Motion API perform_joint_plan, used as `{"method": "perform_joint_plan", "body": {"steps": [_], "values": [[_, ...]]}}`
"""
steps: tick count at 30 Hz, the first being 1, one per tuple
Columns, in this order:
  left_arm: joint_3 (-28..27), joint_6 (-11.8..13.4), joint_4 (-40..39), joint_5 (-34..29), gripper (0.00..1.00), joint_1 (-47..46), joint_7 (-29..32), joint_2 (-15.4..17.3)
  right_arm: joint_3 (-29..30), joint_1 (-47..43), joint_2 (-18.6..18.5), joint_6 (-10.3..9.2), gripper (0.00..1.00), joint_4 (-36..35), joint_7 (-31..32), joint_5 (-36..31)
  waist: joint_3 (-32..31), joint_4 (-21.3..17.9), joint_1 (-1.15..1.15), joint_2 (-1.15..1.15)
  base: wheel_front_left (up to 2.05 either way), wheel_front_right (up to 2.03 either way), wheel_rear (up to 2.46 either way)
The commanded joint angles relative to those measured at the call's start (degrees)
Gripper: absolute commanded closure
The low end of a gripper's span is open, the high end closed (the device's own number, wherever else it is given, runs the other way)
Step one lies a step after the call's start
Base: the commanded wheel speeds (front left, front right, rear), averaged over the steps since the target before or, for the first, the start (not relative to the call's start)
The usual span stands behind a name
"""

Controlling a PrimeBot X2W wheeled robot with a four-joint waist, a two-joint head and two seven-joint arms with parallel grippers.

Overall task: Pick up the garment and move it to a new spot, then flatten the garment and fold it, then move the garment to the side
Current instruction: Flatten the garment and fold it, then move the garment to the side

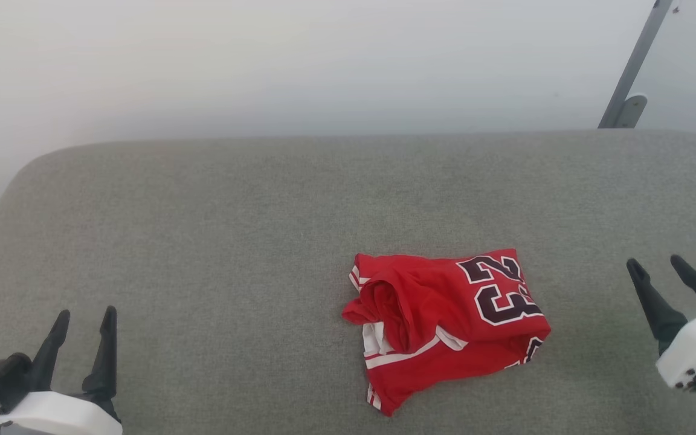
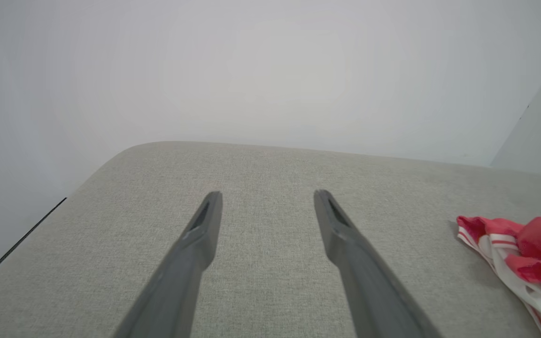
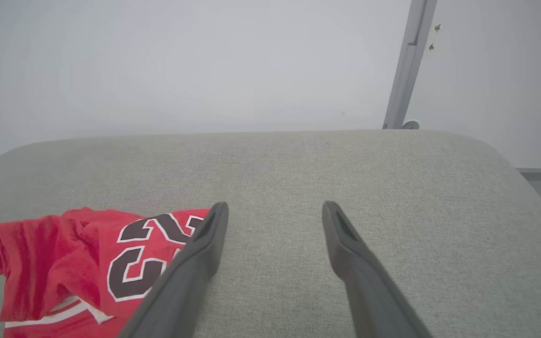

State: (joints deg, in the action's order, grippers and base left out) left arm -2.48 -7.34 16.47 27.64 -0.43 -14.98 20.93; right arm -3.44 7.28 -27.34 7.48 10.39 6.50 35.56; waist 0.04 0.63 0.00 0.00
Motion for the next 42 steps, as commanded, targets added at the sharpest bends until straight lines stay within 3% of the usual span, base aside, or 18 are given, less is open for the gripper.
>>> {"method": "perform_joint_plan", "body": {"steps": [1, 12, 27, 35, 42], "values": [[-0.33, -0.15, -0.16, -0.3, 0.0, 0.66, -0.2, 0.03, -0.01, -0.82, 0.4, 0.02, 0.0, 0.76, -1.78, -0.7, -0.47, -0.21, 0.0, 0.0, 0.0, 0.0, 0.0], [-1.64, -0.15, -0.61, -0.23, 0.0, 2.73, -0.2, -0.21, -0.56, -2.09, 1.43, 0.02, 0.0, 5.26, -7.65, -1.72, -1.69, -0.27, 0.0, 0.0, 0.0, 0.0, 0.0], [-0.95, -0.15, -0.35, -0.34, 0.0, 2.66, -0.2, -0.34, -0.65, -2.37, 1.5, 0.02, 0.0, 6.27, -7.81, -0.91, -1.75, 0.28, 0.0, 0.0, 0.0, 0.0, 0.0], [0.52, -0.15, -0.25, 0.0, 0.0, 1.87, -0.2, -0.49, -3.74, -0.36, 1.81, 0.02, 0.0, 6.15, -3.4, 0.8, -1.12, 1.64, 0.0, 0.0, 0.0, 0.0, 0.0], [2.69, -0.15, -0.12, 0.3, 0.0, 0.69, -0.2, -0.49, -8.39, 3.95, 1.12, 0.02, 0.0, 8.13, 5.79, 4.29, 0.78, 4.15, 0.0, 0.0, 0.0, 0.0, 0.0]]}}
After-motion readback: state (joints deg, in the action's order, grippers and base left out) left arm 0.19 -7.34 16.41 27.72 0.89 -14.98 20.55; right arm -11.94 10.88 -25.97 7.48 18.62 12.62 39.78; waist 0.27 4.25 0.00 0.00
